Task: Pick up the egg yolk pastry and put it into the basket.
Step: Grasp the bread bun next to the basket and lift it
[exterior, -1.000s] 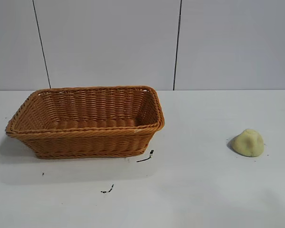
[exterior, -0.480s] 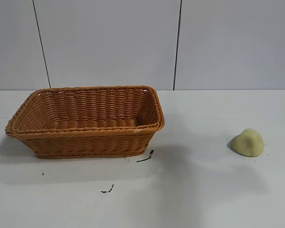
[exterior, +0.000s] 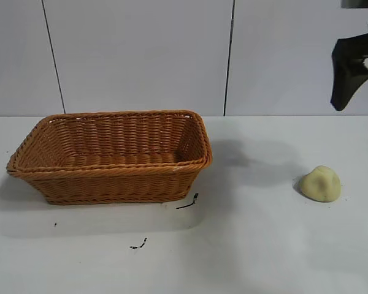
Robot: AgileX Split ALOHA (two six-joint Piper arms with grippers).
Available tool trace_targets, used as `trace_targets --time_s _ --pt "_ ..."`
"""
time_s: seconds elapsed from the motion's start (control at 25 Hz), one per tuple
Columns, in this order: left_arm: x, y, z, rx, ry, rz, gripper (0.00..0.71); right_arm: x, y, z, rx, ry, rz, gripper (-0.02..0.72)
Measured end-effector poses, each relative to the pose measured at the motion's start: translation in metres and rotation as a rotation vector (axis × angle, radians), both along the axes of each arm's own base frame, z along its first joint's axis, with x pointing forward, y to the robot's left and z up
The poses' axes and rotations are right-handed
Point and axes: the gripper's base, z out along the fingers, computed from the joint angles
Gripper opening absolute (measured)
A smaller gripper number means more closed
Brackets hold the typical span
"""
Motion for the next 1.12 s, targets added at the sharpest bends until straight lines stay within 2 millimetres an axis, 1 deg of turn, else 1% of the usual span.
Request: trace_targets --time_s 0.2,0.36,0.48,0.6,0.72,0.8,0.96,1.0,1.04,1.12 --pt "0.0 0.0 0.0 0.0 0.0 0.0 0.696 0.008 -0.001 -0.021 0.0 0.025 -0.013 0.693" --pt "0.0 0.0 0.0 0.0 0.0 0.0 0.696 0.014 -0.004 -0.041 -0.003 0.053 -0.02 0.693" --pt "0.0 0.0 0.0 0.0 0.0 0.0 0.696 0.017 -0.004 -0.06 -0.006 0.089 -0.022 0.693" --pt "0.0 0.0 0.0 0.0 0.0 0.0 0.696 0.019 -0.004 -0.084 -0.01 0.134 -0.022 0.693" --pt "0.0 0.0 0.0 0.0 0.0 0.0 0.696 0.02 -0.004 -0.102 -0.014 0.179 -0.022 0.693" --pt "0.0 0.0 0.0 0.0 0.0 0.0 0.696 0.02 -0.004 -0.108 -0.015 0.187 -0.022 0.693" --pt "0.0 0.0 0.0 0.0 0.0 0.0 0.696 0.021 -0.004 -0.109 -0.014 0.179 -0.022 0.688" --pt "0.0 0.0 0.0 0.0 0.0 0.0 0.696 0.021 -0.004 -0.109 -0.014 0.179 -0.022 0.669" --pt "0.0 0.0 0.0 0.0 0.0 0.0 0.696 0.021 -0.004 -0.109 -0.014 0.179 -0.022 0.628" --pt "0.0 0.0 0.0 0.0 0.0 0.0 0.696 0.02 -0.004 -0.109 -0.015 0.19 -0.022 0.508"
